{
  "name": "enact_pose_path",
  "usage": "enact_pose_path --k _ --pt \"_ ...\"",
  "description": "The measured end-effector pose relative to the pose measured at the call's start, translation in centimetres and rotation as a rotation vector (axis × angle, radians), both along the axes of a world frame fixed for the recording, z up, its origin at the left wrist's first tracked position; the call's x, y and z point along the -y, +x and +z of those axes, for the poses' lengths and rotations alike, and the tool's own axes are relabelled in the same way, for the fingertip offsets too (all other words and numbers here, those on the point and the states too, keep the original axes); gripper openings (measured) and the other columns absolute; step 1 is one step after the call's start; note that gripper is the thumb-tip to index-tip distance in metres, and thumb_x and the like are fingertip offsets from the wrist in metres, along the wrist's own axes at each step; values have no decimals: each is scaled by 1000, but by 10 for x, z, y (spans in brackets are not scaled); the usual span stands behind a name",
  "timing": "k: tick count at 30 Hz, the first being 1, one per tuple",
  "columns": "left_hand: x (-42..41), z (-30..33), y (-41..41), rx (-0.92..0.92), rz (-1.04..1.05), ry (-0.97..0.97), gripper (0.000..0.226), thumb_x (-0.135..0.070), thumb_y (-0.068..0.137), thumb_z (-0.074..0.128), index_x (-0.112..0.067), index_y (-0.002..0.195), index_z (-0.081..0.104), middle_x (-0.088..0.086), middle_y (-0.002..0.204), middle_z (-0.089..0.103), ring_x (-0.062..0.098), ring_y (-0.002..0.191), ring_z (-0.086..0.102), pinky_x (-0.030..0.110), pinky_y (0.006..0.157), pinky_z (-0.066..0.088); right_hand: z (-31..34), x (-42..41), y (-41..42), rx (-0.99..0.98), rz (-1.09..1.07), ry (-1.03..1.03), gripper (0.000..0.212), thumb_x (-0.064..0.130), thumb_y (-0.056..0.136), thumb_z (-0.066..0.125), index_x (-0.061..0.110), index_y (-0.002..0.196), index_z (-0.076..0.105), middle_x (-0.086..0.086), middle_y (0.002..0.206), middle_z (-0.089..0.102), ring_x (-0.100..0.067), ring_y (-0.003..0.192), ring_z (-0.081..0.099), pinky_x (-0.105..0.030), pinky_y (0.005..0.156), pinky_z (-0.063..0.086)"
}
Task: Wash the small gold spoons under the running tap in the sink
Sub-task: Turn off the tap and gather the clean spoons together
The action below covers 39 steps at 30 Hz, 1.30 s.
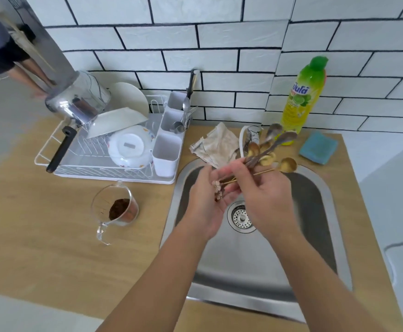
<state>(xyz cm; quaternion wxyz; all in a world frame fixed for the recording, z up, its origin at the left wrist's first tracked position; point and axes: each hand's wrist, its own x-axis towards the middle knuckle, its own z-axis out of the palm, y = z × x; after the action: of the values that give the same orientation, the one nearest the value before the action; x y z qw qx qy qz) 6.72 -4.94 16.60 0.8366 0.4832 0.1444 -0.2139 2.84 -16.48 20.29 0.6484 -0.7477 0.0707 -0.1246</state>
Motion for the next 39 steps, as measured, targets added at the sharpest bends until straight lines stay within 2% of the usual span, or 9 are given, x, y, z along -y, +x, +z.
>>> enact_pose_path --k 5,9,14,17,22,25,29,34,39 --pt "-11 -10 -13 -43 36 -161 65 -34 105 23 2 103 76 23 108 73 26 87 74 32 75 59 -12 -8 -9 -37 44 99 25 35 100 63 22 89 81 -5 78 80 -24 73 78 -52 79 62" --pt "-13 -13 -23 -73 111 -151 60 -30 105 27 4 101 76 26 107 72 26 81 73 34 72 59 -16 -11 -13 -56 67 183 24 31 101 64 21 88 81 -6 79 80 -23 69 76 -34 71 62" --pt "-11 -9 -27 -85 200 15 50 -28 103 33 7 122 62 28 117 68 38 102 66 49 100 53 -26 -12 -16 -86 71 291 23 20 103 62 13 89 77 -15 78 78 -16 64 73 -25 62 58" --pt "-12 -11 -29 -54 222 127 43 -27 104 35 1 117 64 17 107 75 27 94 70 41 92 57 -31 -7 -10 -111 75 318 24 21 103 62 4 92 75 -14 81 79 -15 64 73 -21 60 56" --pt "-36 1 0 70 361 282 27 -26 102 42 -12 107 65 5 99 76 16 92 72 32 89 55 -24 -4 18 -70 60 352 34 24 104 61 24 77 82 -4 86 81 -10 61 70 -20 61 56" --pt "-64 13 34 157 468 423 27 -24 99 40 -16 107 64 1 102 74 11 94 72 28 92 52 -19 -9 51 -70 58 356 34 24 104 61 20 76 80 -6 88 81 -11 65 71 -21 62 57" --pt "-93 20 77 213 515 603 31 -32 95 42 -19 109 66 -2 106 73 12 100 70 34 99 50 -21 -33 110 -94 35 376 24 22 102 63 7 88 76 -4 84 81 -9 64 71 -20 61 57" --pt "-108 8 109 247 430 834 32 -39 98 33 -26 101 63 -3 107 71 16 104 65 43 103 46 -46 -72 163 -186 35 306 18 22 102 63 16 88 72 3 79 80 -8 64 71 -23 64 60" --pt "-114 -12 123 337 403 903 40 -51 87 30 -29 99 61 -7 100 67 16 101 62 33 88 45 -73 -93 179 -223 50 277 19 24 101 64 22 85 74 3 82 80 -10 70 75 -21 67 58"
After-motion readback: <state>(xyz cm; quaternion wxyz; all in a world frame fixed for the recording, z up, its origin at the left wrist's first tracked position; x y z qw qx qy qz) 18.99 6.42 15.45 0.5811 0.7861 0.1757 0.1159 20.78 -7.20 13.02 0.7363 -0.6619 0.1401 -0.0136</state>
